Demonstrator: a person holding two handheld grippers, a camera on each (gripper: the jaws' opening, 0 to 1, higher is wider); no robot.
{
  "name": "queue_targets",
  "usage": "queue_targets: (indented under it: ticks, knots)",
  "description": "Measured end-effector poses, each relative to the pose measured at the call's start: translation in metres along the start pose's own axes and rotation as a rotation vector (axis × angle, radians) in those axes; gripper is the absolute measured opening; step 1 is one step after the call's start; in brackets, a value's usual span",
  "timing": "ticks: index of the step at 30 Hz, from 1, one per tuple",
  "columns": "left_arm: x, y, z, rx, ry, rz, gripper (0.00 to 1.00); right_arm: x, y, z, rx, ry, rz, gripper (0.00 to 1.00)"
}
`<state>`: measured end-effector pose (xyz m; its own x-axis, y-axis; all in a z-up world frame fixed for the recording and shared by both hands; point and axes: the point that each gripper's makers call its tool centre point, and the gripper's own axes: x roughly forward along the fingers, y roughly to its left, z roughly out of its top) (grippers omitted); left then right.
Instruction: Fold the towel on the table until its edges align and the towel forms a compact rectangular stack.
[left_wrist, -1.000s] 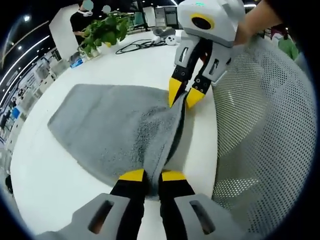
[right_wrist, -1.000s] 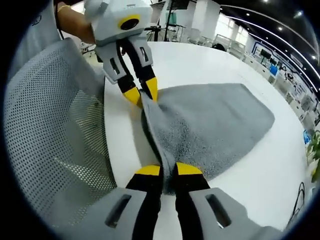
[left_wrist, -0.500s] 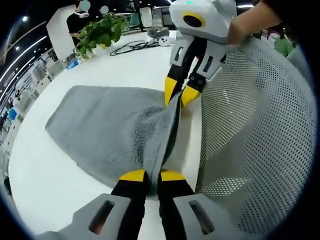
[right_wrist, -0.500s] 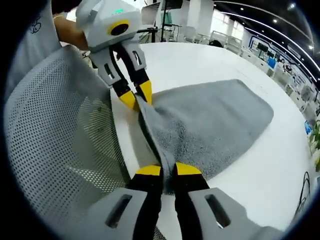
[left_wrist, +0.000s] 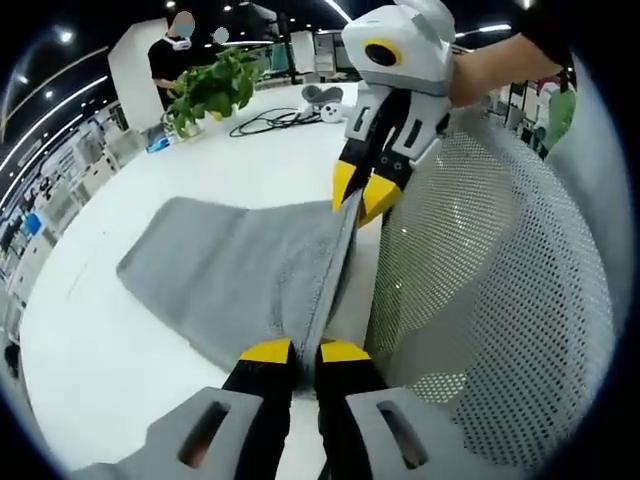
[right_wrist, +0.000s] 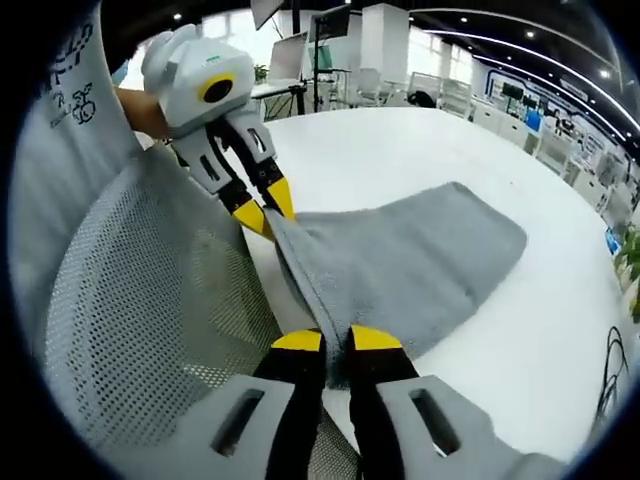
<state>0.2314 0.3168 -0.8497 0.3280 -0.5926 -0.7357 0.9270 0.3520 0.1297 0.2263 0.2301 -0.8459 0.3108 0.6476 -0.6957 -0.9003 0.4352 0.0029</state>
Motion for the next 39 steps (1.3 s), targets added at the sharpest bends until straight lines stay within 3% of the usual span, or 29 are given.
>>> queue_targets:
  ticks: [10, 22, 27, 33, 39]
  knots:
    - [-0.031, 0.013, 0.030, -0.007, -0.064, 0.051, 0.07, -0.028, 0.004, 0.030, 0.009, -0.071, -0.011, 0.05]
    - [-0.060, -0.001, 0.042, -0.028, -0.089, 0.022, 0.07, -0.052, 0.025, 0.047, -0.005, -0.097, 0.035, 0.04]
    - [-0.072, 0.007, 0.052, 0.011, -0.095, 0.049, 0.07, -0.058, 0.028, 0.057, 0.008, -0.118, 0.062, 0.04]
    - [-0.071, 0.032, 0.065, -0.001, -0.134, 0.061, 0.08, -0.063, 0.006, 0.076, 0.019, -0.139, 0.048, 0.04]
    - [-0.060, 0.053, 0.072, 0.012, -0.146, 0.014, 0.08, -0.058, -0.027, 0.089, 0.084, -0.166, 0.050, 0.04]
